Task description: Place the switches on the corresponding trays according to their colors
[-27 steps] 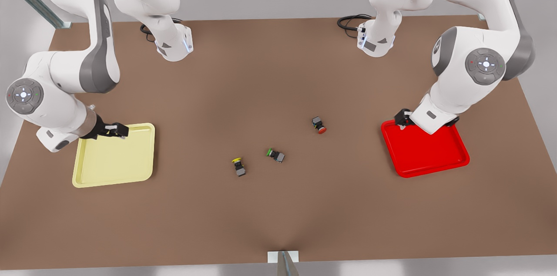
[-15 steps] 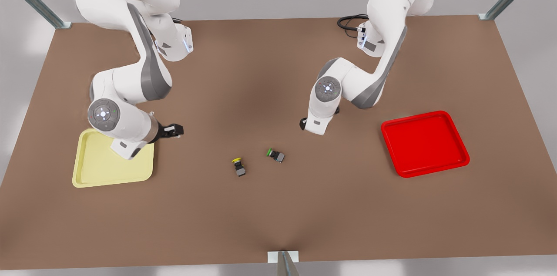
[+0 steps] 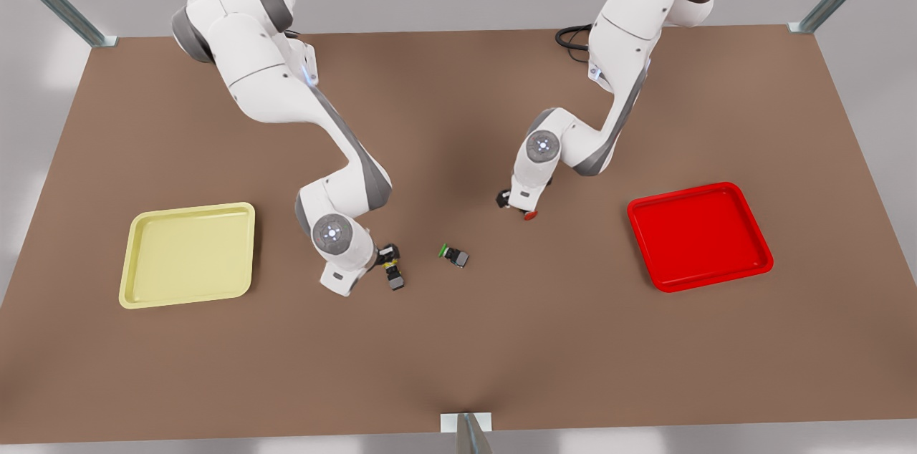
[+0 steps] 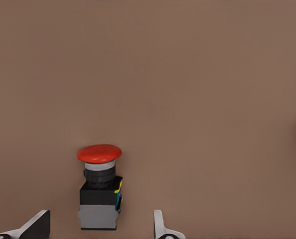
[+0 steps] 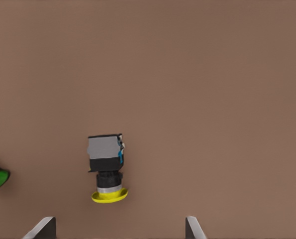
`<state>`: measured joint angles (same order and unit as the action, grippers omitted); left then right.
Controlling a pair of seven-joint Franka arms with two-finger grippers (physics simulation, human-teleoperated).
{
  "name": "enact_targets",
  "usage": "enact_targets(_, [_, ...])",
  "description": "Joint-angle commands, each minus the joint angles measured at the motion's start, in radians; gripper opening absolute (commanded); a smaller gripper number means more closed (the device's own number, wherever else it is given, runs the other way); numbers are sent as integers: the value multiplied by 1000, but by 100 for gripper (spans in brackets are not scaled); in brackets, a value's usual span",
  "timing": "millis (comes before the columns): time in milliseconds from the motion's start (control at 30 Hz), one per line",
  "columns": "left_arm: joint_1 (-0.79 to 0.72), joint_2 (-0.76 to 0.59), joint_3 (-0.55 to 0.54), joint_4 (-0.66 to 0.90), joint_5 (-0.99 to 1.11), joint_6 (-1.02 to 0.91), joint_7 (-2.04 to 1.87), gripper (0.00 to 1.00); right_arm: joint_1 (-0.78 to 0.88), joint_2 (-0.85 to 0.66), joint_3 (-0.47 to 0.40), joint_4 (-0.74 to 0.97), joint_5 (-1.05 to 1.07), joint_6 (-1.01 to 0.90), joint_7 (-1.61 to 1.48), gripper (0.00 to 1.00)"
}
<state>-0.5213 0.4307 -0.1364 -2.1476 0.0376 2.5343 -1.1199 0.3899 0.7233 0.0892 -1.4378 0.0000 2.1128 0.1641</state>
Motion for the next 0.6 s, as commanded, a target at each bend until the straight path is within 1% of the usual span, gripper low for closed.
enact_targets(0, [0, 3, 1, 0, 5, 9, 3, 100, 6, 5, 0, 2, 3, 7, 2, 95])
enact_targets(67, [0, 26, 15, -3, 7, 31, 9, 100, 23, 44, -3, 5, 12, 19, 0, 95])
enact_targets(100, [0, 28, 15, -5, 7, 31, 9, 100, 43, 82, -6, 52, 18, 19, 2, 95])
enact_targets(167, [0, 28, 15, -11, 7, 31, 9, 100, 50, 122, -6, 59, 20, 26, 3, 95])
enact_targets(200, [-2, 31, 15, -18, 7, 32, 9, 100, 53, 130, 1, 63, 22, 56, 32, 95])
enact_targets(300, [0, 33, 15, -20, 7, 32, 8, 100, 73, 148, 6, 89, 22, 61, 54, 95])
enact_targets(367, [-2, 34, 15, -20, 7, 32, 8, 98, 66, 151, -11, 91, -23, 61, 31, 95])
enact_targets(400, [-2, 36, 15, -20, 7, 32, 8, 81, 64, 149, -23, 91, -31, 61, 23, 95])
enact_targets(433, [-2, 34, 15, -20, 7, 31, 8, 69, 52, 149, -28, 91, -31, 61, -3, 95])
enact_targets(500, [-2, 36, 15, -20, 7, 31, 8, 60, 46, 163, -26, 94, -31, 61, -11, 95])
enact_targets(567, [-6, 36, 15, -20, 7, 31, 6, 55, 35, 182, -22, 114, -29, 64, -9, 95])
